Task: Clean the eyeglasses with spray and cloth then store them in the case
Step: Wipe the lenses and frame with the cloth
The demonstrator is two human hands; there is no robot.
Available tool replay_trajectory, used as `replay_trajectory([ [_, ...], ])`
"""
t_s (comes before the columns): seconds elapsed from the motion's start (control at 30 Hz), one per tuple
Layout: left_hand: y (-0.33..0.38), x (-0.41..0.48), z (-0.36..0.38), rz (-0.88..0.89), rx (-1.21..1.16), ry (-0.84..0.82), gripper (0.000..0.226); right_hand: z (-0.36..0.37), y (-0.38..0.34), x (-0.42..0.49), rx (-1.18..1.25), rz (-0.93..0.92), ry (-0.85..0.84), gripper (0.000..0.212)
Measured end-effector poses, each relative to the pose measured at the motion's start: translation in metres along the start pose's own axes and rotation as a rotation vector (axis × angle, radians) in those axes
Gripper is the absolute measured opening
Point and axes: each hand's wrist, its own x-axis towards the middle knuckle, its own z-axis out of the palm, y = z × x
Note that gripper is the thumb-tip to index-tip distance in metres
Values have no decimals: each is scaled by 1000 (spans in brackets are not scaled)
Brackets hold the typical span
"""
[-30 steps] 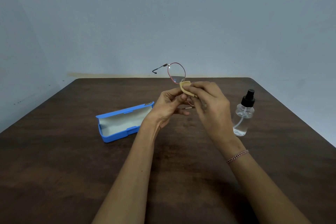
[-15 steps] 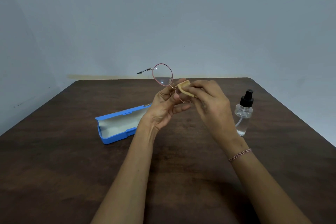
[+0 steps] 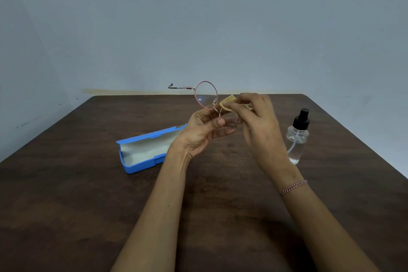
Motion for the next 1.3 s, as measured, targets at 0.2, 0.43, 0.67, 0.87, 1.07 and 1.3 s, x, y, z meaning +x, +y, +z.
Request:
replay_trajectory([
  [0.2, 4, -3, 2, 56, -23, -14, 51, 5, -5, -1, 3, 22, 12, 33],
  [0.43, 4, 1, 3, 122, -39, 60, 53, 11, -11, -2, 104, -49, -9, 29],
  [0.67, 1, 2, 5, 70, -10, 42, 56, 4, -7, 0, 1, 31, 54, 30],
  [0.87, 2, 3, 3, 117, -58, 61, 55, 7, -14, -2, 108, -68, 5, 30],
  [1.07, 5, 3, -2, 164, -123, 70, 53, 6, -10, -2, 18, -41, 16, 28],
  [1.3, 5, 3, -1, 152, -139, 60, 53, 8, -12, -3, 55, -116, -8, 25],
])
